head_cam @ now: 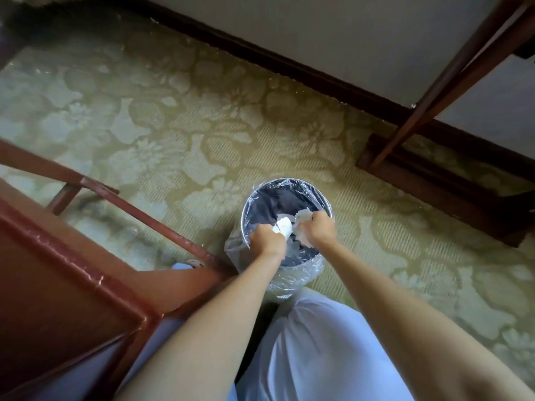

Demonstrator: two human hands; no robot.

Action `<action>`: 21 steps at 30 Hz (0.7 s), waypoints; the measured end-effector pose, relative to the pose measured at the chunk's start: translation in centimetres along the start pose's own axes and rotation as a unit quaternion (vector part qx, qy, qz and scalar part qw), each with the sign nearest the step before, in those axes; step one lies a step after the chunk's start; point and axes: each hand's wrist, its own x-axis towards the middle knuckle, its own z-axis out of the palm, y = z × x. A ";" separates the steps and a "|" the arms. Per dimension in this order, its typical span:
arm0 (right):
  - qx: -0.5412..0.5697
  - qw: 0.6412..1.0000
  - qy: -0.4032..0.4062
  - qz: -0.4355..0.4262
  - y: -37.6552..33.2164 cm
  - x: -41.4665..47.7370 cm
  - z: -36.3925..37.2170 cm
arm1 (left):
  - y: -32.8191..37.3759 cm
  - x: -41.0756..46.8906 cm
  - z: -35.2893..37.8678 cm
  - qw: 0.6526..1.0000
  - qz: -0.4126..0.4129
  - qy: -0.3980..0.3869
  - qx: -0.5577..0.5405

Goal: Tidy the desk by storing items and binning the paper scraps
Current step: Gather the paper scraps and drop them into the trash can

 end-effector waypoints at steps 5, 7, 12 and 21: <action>0.022 1.000 0.004 0.001 -0.2 1.1 1.1 | -0.8 2.1 1.0 0.998 -0.038 0.001 -0.048; 0.031 0.999 -0.003 0.010 -0.5 1.4 1.2 | -1.0 2.1 0.9 0.998 -0.039 -0.008 -0.039; 0.087 0.994 -0.052 0.044 -1.3 1.5 0.9 | -1.0 1.4 0.4 0.998 -0.043 -0.032 -0.030; 0.015 0.999 -0.045 -0.023 -1.8 -1.6 -1.4 | 0.8 -3.1 -2.6 0.999 -0.002 -0.031 -0.039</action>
